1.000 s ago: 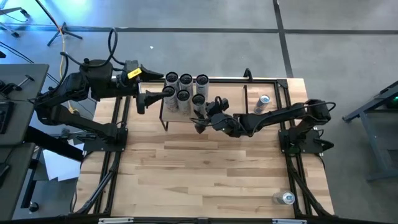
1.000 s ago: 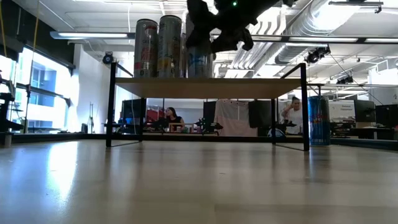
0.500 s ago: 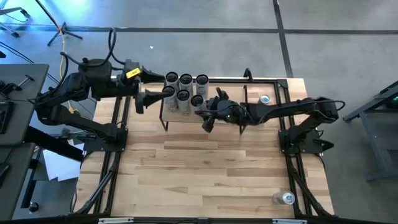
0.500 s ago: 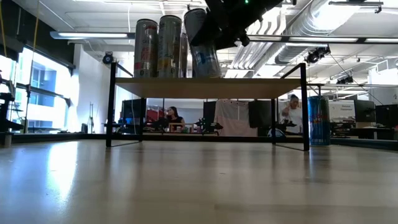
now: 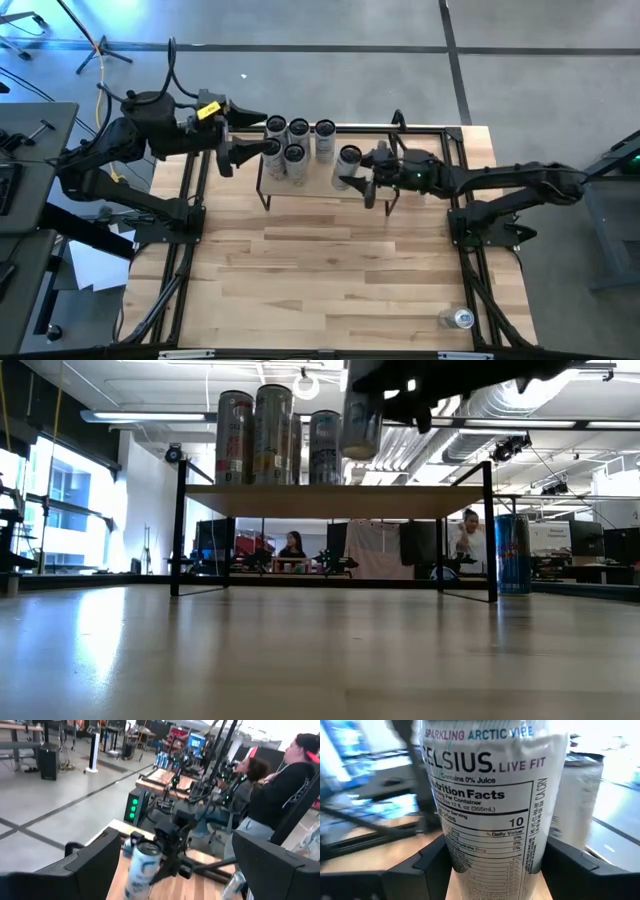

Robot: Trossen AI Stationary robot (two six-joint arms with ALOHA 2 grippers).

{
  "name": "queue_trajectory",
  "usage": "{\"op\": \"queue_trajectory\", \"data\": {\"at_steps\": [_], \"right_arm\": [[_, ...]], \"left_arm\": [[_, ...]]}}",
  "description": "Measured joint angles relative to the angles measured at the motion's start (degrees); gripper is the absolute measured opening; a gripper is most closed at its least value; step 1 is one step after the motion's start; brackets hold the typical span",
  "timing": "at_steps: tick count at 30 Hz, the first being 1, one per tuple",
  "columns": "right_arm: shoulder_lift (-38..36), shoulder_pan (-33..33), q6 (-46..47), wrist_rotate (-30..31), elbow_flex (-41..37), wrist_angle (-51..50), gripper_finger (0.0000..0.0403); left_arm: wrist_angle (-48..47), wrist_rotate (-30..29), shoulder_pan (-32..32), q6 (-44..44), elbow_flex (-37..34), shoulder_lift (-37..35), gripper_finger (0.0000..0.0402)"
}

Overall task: Place canned beverage on shelf
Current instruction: Put the white blue soda can on the shelf aligned with the other white blue soda can

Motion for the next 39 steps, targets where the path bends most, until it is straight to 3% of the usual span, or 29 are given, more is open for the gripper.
{"op": "queue_trajectory", "data": {"at_steps": [6,10,17,24,31,34,39], "right_arm": [[3.33,-5.01,1.28,-20.41,-1.13,7.72,0.024],[7.16,-6.95,-0.82,-25.4,-1.04,11.46,0.024],[11.01,-9.23,-5.0,-27.95,0.92,13.24,0.0241],[14.44,-8.32,-18.09,-28.43,7.97,0.12,0.0241],[16.4,-8.37,-18.6,-28.25,11.46,-4.93,0.0241],[16.42,-8.49,-18.43,-26.97,11.48,-4.97,0.0241],[16.38,-8.42,-16.85,-19.53,11.51,-5.01,0.0241]], "left_arm": [[3.98,0.47,-0.06,0.05,-0.01,0.61,0.0351],[4.37,0.65,-0.08,-1.02,-0.02,0.72,0.0351],[4.3,0.61,-1.21,-2.49,-0.02,0.71,0.0351],[4.21,0.42,-2.09,-2.47,-0.02,0.71,0.0351],[3.85,0.46,-2.64,-2.01,-0.02,0.69,0.0351],[3.75,0.46,-2.64,-2.01,-0.02,0.69,0.0351],[3.75,1.29,-2.64,-2.04,-0.02,0.69,0.0351]]}}
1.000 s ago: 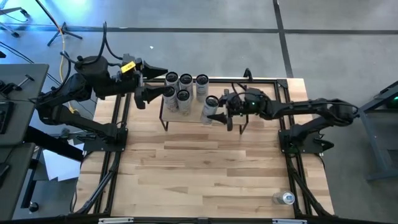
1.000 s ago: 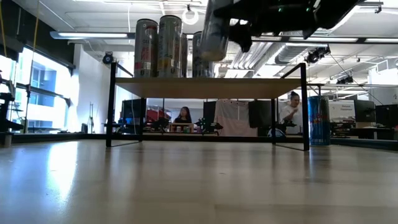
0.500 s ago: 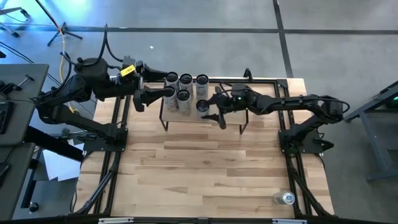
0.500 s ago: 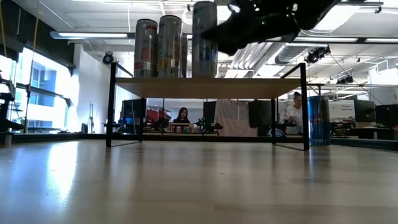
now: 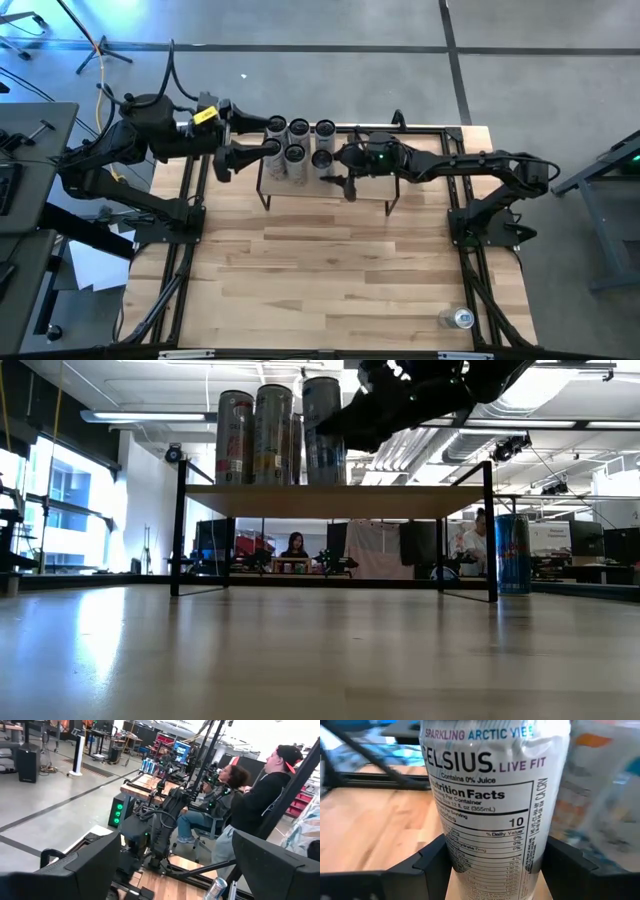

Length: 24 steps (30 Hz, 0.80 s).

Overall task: Place canned beverage on shelf
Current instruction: Put the white blue soda can on the shelf aligned with the other white blue soda can

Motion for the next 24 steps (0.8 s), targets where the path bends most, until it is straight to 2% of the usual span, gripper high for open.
{"op": "queue_trajectory", "data": {"at_steps": [4,11,13,17,19,24], "right_arm": [[0.0,-0.08,4.94,4.98,0.0,-0.02,0.0241],[-0.02,-0.3,6.98,4.24,0.0,-0.09,0.0241],[-0.02,-0.33,6.07,0.96,0.0,0.2,0.0241],[0.02,-0.72,2.73,-12.58,-0.1,0.07,0.0241],[0.02,-1.47,4.17,-16.63,-0.48,0.72,0.0241],[0.04,-4.13,4.98,-15.36,-0.66,1.79,0.0254]], "left_arm": [[-0.01,0.69,-0.04,-0.51,0.0,0.0,0.0351],[-0.01,0.73,-0.04,-1.07,0.0,0.0,0.0351],[-0.01,1.4,-0.04,-1.37,0.0,0.0,0.0351],[0.01,2.22,-0.07,-1.88,0.0,0.0,0.0351],[0.01,2.22,-0.07,-1.97,0.0,0.0,0.0351],[0.01,2.22,-0.07,-2.02,0.0,0.0,0.0351]]}}
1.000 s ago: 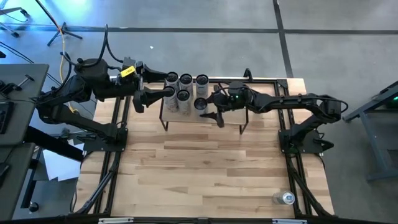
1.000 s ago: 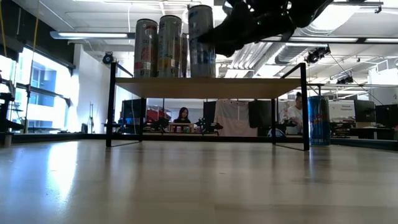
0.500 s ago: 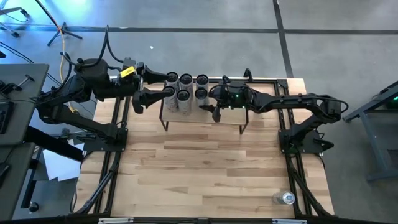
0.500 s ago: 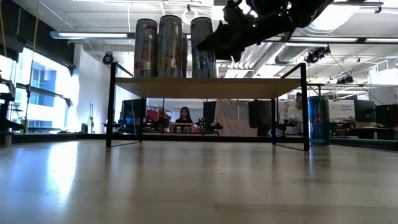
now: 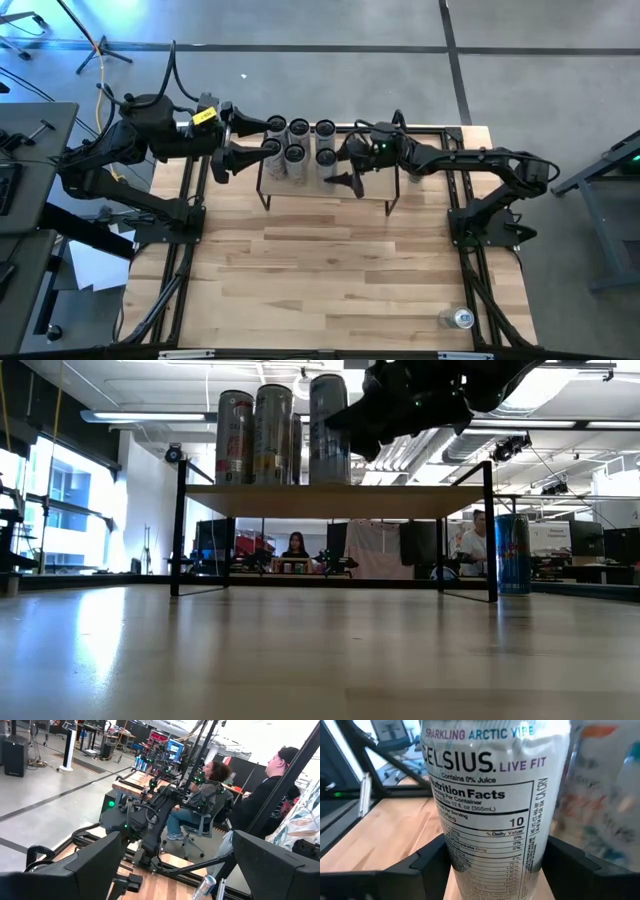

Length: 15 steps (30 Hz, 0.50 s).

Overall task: Place canned beverage on shelf
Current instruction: Put the white blue soda can on the shelf aligned with the other white blue soda can

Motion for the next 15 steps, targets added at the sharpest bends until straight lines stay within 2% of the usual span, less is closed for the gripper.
{"op": "queue_trajectory", "data": {"at_steps": [7,15], "right_arm": [[0.01,-1.03,-0.07,-1.2,0.04,0.68,0.0294],[0.96,-1.01,-0.7,-1.0,0.04,-0.02,0.0298]], "left_arm": [[0.02,-0.02,0.0,-0.09,0.0,0.0,0.0351],[0.02,-0.02,0.0,0.08,0.0,0.0,0.0351]]}}
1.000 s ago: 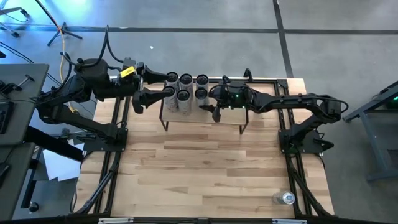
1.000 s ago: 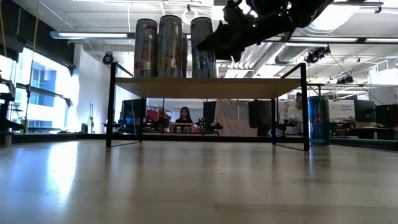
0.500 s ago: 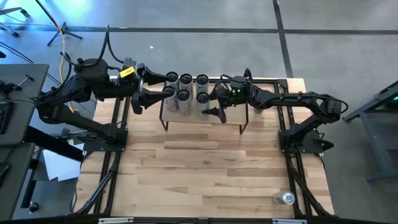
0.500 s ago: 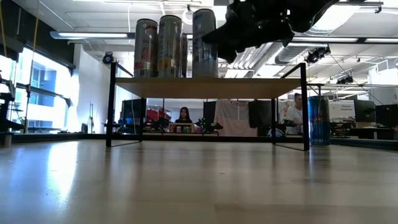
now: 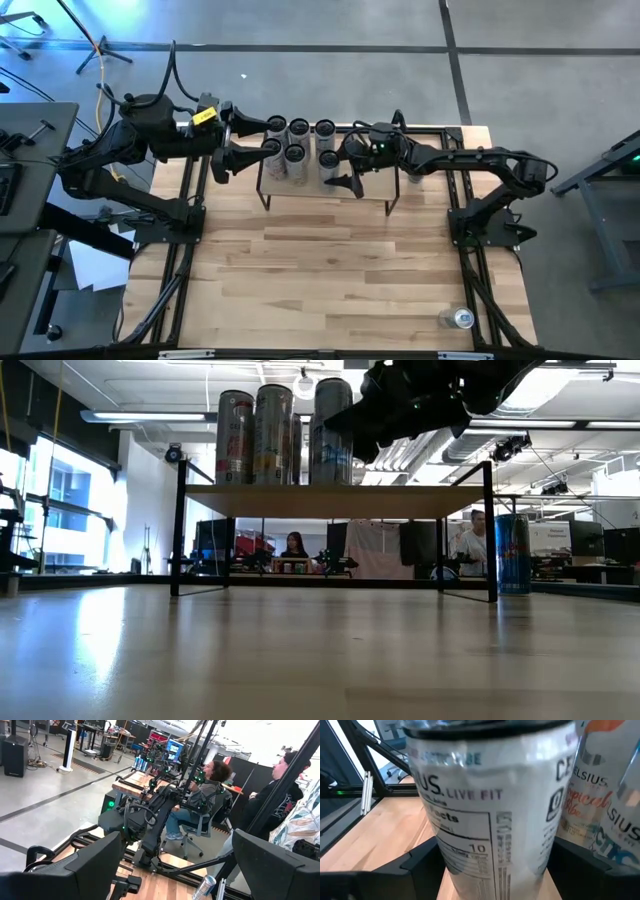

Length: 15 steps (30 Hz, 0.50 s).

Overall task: Place canned beverage on shelf
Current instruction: Put the white blue soda can on the shelf aligned with the other white blue soda can

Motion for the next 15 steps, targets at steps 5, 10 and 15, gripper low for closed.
{"op": "queue_trajectory", "data": {"at_steps": [5,10,15], "right_arm": [[0.0,-0.33,-0.9,0.22,0.0,-0.14,0.0299],[0.0,-0.39,-0.58,3.44,0.0,-0.26,0.0299],[0.0,-0.42,-0.48,4.52,0.0,-0.45,0.0307]], "left_arm": [[0.0,0.0,0.0,0.0,0.0,-0.01,0.0351],[0.0,0.0,0.0,0.04,0.0,-0.02,0.0351],[0.0,0.0,0.0,0.05,0.0,0.0,0.0351]]}}
